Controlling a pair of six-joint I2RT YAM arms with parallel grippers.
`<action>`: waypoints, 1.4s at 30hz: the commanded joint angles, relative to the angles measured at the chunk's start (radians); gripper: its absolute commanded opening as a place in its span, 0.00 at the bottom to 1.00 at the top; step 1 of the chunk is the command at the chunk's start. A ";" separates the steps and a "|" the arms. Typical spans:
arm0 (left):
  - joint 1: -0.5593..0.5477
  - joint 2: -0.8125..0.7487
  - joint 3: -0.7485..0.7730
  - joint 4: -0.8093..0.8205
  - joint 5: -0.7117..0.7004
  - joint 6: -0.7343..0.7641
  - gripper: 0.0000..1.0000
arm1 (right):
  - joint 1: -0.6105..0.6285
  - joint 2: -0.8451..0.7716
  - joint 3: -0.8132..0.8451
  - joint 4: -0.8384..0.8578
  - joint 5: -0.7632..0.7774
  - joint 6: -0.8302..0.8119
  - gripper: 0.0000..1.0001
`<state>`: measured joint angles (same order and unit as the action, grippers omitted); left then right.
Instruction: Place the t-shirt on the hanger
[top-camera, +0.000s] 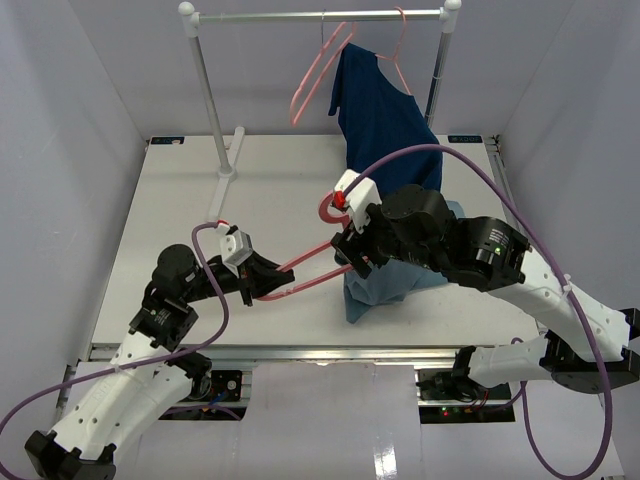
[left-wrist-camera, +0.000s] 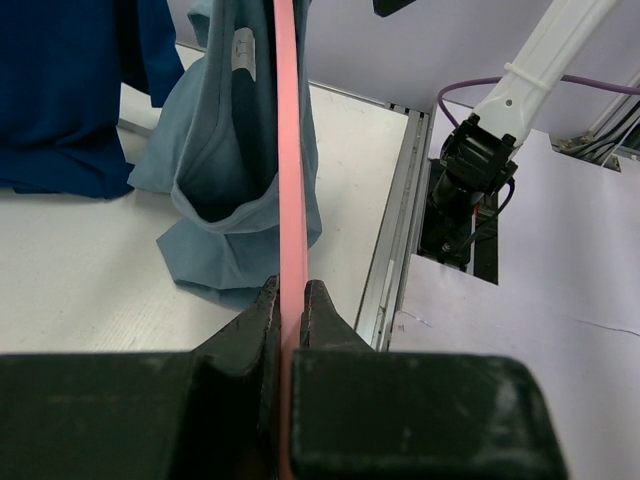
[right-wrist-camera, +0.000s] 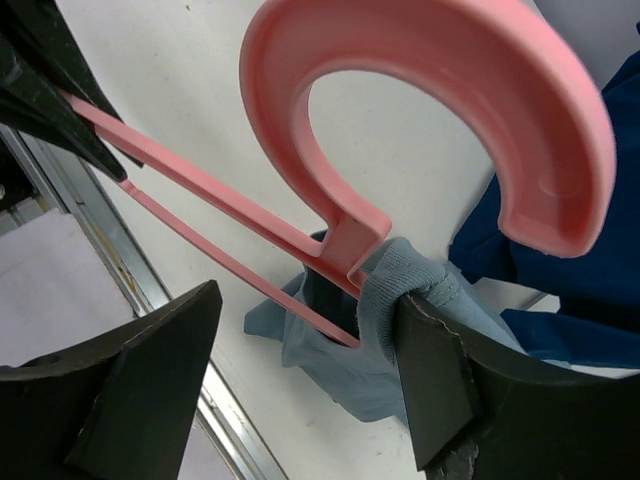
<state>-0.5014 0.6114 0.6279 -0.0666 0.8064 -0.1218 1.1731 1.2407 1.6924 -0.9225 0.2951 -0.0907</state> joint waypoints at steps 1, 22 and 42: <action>-0.006 -0.033 -0.003 0.097 0.036 0.009 0.00 | 0.013 -0.029 0.011 -0.005 -0.075 -0.085 0.70; -0.006 -0.053 -0.003 0.074 0.037 0.028 0.00 | 0.014 0.012 0.149 -0.204 -0.020 -0.027 0.78; -0.006 -0.040 -0.036 0.148 0.088 -0.031 0.00 | 0.025 -0.084 0.120 0.045 0.154 -0.231 0.72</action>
<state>-0.5034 0.5874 0.5828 0.0159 0.8652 -0.1657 1.1934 1.2837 1.8991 -1.1081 0.3141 -0.1574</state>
